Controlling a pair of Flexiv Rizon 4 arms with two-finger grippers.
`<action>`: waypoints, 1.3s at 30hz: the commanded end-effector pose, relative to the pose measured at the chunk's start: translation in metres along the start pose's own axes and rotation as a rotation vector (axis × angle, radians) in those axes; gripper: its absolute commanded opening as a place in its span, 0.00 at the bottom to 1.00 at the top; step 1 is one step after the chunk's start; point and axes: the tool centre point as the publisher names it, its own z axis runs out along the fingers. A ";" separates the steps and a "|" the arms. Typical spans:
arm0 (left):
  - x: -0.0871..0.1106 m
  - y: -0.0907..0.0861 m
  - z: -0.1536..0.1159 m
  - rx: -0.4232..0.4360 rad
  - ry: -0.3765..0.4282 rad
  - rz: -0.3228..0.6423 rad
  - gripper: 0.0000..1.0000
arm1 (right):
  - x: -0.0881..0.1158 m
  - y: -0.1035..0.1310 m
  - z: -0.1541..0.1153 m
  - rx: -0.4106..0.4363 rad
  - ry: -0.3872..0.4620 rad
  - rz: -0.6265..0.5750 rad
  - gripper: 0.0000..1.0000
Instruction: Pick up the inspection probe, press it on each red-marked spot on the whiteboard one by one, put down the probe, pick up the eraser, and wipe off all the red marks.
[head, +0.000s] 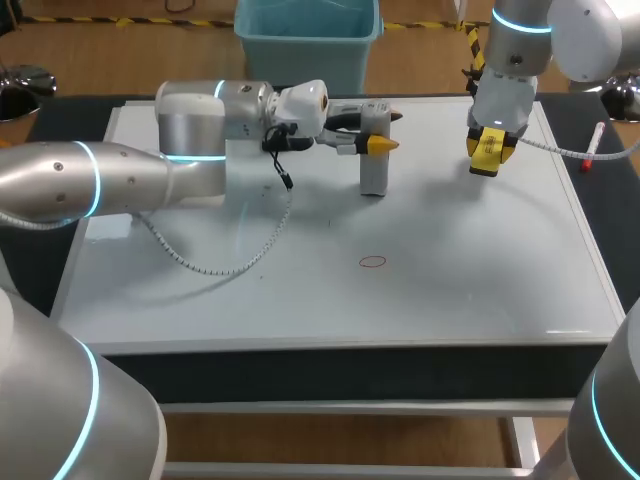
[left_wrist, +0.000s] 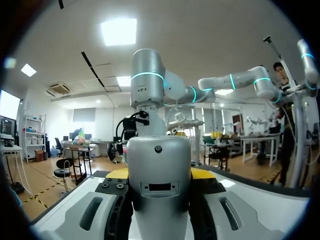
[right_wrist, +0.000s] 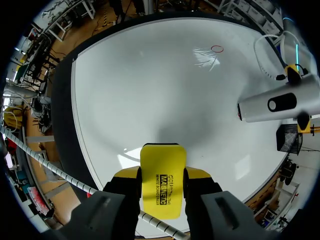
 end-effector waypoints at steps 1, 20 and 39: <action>-0.002 0.003 0.000 -0.002 0.006 0.000 0.00 | 0.001 0.000 -0.001 0.002 0.002 -0.002 0.00; 0.004 -0.019 -0.005 -0.021 0.003 0.007 0.00 | 0.001 0.000 -0.001 0.002 0.002 -0.002 0.00; 0.048 -0.088 -0.156 -0.045 -0.160 0.076 0.00 | 0.001 0.000 -0.001 0.002 0.002 -0.002 0.00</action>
